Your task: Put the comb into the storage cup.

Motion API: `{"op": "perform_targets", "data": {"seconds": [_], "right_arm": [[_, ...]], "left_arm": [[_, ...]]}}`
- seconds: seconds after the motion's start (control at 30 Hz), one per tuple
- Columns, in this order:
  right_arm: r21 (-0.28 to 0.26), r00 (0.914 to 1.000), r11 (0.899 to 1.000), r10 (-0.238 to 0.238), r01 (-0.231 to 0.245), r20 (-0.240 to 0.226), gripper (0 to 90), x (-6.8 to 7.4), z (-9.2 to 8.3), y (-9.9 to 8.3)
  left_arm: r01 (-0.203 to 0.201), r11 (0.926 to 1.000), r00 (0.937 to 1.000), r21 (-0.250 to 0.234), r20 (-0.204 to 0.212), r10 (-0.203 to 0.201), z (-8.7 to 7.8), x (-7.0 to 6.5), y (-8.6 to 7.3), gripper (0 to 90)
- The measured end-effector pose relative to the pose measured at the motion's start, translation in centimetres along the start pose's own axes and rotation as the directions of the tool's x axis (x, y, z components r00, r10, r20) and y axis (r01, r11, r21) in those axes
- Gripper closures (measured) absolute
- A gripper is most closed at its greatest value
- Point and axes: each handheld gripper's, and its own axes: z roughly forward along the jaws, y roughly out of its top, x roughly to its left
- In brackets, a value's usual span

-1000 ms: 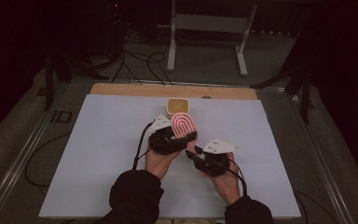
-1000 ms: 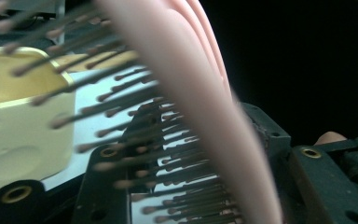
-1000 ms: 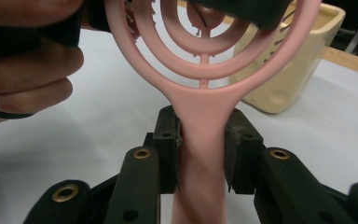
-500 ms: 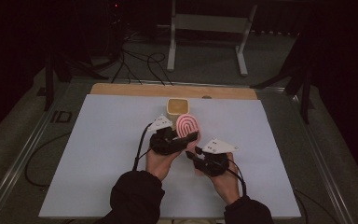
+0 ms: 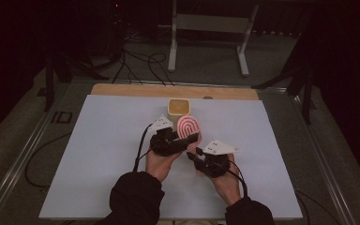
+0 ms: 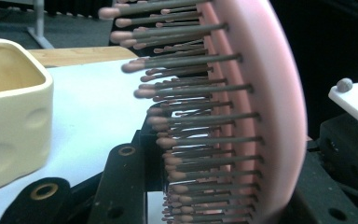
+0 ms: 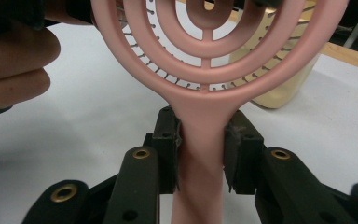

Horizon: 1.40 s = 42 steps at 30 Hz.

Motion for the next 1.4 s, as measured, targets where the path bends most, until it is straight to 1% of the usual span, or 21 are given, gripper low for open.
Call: {"op": "perform_targets", "data": {"seconds": [0.07,0.17,0.2,0.3,0.4,0.43,0.47,0.5,0.53,0.63,0.67,0.77,0.83,0.93,0.97,1.07,1.1,1.13,1.17,1.3,1.4], "right_arm": [[-0.007,1.0,1.0,0.002,-0.002,0.003,67.4,0.0,0.0,0.0],[-0.009,0.9999,1.0,0.002,-0.002,-0.01,56.7,-0.1,0.1,0.0],[-0.009,1.0,1.0,-0.001,0.001,-0.01,54.7,-0.1,0.1,0.0],[-0.005,0.9998,1.0,0.004,-0.004,-0.019,49.5,-0.2,0.1,0.0],[-0.007,0.9999,1.0,0.001,-0.001,-0.01,46.7,-0.2,0.1,0.0],[-0.009,0.9998,1.0,0.007,-0.007,-0.016,43.4,-0.3,0.1,-0.1],[-0.009,0.9998,1.0,0.007,-0.007,-0.016,43.4,-0.3,0.1,-0.1],[-0.003,0.9997,1.0,0.025,-0.025,-0.006,34.2,-0.4,0.0,0.0],[-0.002,0.9996,1.0,0.027,-0.027,-0.008,32.0,-0.4,0.1,-0.1],[0.011,0.9997,1.0,0.022,-0.022,0.006,16.2,-0.6,0.0,0.0],[0.018,0.9998,1.0,0.018,-0.018,0.012,13.8,-0.6,-0.1,0.0],[0.019,0.9996,1.0,0.018,-0.019,0.023,11.8,-0.8,-0.4,0.1],[0.015,0.9992,1.0,0.022,-0.022,0.033,10.0,-1.2,-1.1,0.0],[0.035,0.9985,0.999,0.018,-0.02,0.053,9.4,-1.7,-1.7,-1.0],[0.041,0.9976,0.999,0.02,-0.023,0.067,9.5,-2.0,-2.0,-1.5],[0.033,0.9956,0.998,0.05,-0.053,0.079,9.7,-2.9,-2.8,-2.5],[0.03,0.9948,0.998,0.054,-0.057,0.086,9.7,-3.3,-3.2,-2.9],[0.03,0.9948,0.998,0.054,-0.057,0.086,9.7,-3.3,-3.2,-2.9],[0.028,0.9914,0.997,0.067,-0.07,0.113,9.7,-3.9,-3.9,-3.4],[-0.015,0.987,0.996,0.092,-0.091,0.132,9.7,-4.7,-5.2,-4.1],[-0.05,0.9828,0.995,0.095,-0.088,0.158,9.9,-4.8,-6.1,-4.8]], "left_arm": [[0.012,0.9999,0.9999,-0.006,0.002,-0.012,0.0,0.2,0.0,63.0],[0.005,0.9999,0.9999,-0.009,-0.01,-0.005,-0.2,0.3,-0.1,63.0],[0.006,0.9999,0.9999,-0.014,-0.01,-0.006,-0.2,0.4,0.0,63.0],[0.004,0.9997,0.9999,-0.022,-0.014,-0.004,-0.4,0.4,0.1,63.1],[0.003,0.9994,0.9998,-0.035,-0.017,-0.004,-0.6,0.5,0.2,63.1],[0.003,0.9993,0.9998,-0.037,-0.018,-0.004,-0.7,0.5,0.2,63.1],[0.003,0.9993,0.9998,-0.037,-0.018,-0.004,-0.7,0.5,0.2,63.1],[0.004,0.9991,0.9998,-0.043,-0.022,-0.005,-0.8,0.7,0.3,63.1],[0.005,0.9989,0.9997,-0.046,-0.023,-0.006,-0.9,0.8,0.3,63.1],[0.005,0.9989,0.9995,-0.047,-0.029,-0.006,-1.0,1.0,0.4,63.1],[0.004,0.999,0.9994,-0.044,-0.033,-0.005,-1.1,1.1,0.5,63.1],[0.004,0.9989,0.9992,-0.046,-0.041,-0.006,-1.3,1.4,0.6,63.1],[0.003,0.9988,0.9986,-0.049,-0.053,-0.005,-1.7,1.7,0.9,63.1],[-0.004,0.9986,0.9975,-0.053,-0.07,0.0,-2.2,1.9,1.3,63.1],[-0.008,0.9987,0.9972,-0.051,-0.074,0.004,-2.3,2.0,1.4,63.1],[-0.017,0.9985,0.9961,-0.053,-0.087,0.012,-2.6,2.1,1.9,63.2],[-0.019,0.9984,0.9958,-0.053,-0.09,0.014,-2.7,2.1,2.0,63.2],[-0.019,0.9984,0.9958,-0.053,-0.09,0.014,-2.7,2.1,2.0,63.2],[-0.025,0.9983,0.9954,-0.052,-0.094,0.02,-2.8,2.1,2.2,63.2],[-0.037,0.9974,0.9941,-0.062,-0.104,0.03,-3.3,2.1,2.9,63.2],[-0.039,0.9967,0.9933,-0.071,-0.111,0.031,-3.5,2.2,3.4,63.2]]}}
